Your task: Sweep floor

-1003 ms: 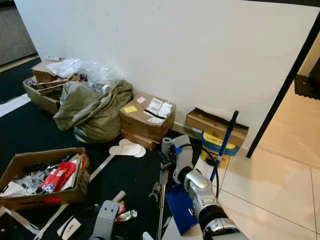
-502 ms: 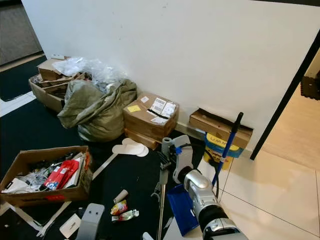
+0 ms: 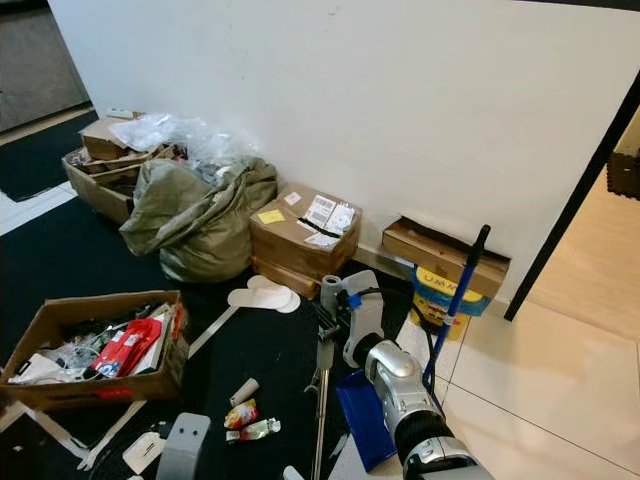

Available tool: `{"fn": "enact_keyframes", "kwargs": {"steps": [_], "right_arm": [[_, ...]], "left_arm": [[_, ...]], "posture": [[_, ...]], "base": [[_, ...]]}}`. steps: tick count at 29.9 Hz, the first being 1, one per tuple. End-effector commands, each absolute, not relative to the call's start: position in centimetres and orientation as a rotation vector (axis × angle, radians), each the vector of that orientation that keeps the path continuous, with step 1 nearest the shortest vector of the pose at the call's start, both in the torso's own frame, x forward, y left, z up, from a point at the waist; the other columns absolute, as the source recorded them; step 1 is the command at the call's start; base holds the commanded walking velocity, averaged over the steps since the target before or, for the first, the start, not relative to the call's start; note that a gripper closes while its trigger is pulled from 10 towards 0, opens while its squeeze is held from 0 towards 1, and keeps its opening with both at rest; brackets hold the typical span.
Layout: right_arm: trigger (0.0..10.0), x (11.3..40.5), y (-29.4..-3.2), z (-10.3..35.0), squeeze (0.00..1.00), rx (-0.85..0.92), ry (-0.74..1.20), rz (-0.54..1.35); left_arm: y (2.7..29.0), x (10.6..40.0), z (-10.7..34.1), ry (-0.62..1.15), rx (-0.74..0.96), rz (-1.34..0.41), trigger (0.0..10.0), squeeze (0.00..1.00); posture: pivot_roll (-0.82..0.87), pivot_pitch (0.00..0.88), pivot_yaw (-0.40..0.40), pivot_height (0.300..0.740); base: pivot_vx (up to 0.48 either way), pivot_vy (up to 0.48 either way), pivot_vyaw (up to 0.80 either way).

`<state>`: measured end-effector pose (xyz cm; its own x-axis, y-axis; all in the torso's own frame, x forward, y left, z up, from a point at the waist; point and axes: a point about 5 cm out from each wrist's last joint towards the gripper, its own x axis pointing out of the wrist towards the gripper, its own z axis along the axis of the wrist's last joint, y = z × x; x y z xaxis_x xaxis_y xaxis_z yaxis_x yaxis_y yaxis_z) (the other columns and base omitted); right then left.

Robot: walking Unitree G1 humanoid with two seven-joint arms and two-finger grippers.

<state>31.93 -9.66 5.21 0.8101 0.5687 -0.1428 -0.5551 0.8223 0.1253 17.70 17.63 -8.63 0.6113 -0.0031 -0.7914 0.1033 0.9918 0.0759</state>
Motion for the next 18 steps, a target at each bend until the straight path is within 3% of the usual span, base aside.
{"fn": "enact_keyframes", "kwargs": {"steps": [1, 18], "right_arm": [[10.0, 32.01, -9.23, 5.6, 0.0, 0.103, 0.15, 0.603], [10.0, 31.53, -9.61, 5.03, 0.0, 0.103, 0.164, 0.602]], "left_arm": [[17.44, 17.5, -8.76, 0.924, 0.127, -0.068, 10.0, 0.0], [17.81, 16.73, -9.05, 0.939, 0.121, -0.063, 10.0, 0.0]], "posture": [[-0.09, 0.046, 0.016, 0.74], [-0.13, 0.023, 0.01, 0.74]], "base": [[0.0, 0.0, 0.0], [0.0, 0.0, 0.0]]}}
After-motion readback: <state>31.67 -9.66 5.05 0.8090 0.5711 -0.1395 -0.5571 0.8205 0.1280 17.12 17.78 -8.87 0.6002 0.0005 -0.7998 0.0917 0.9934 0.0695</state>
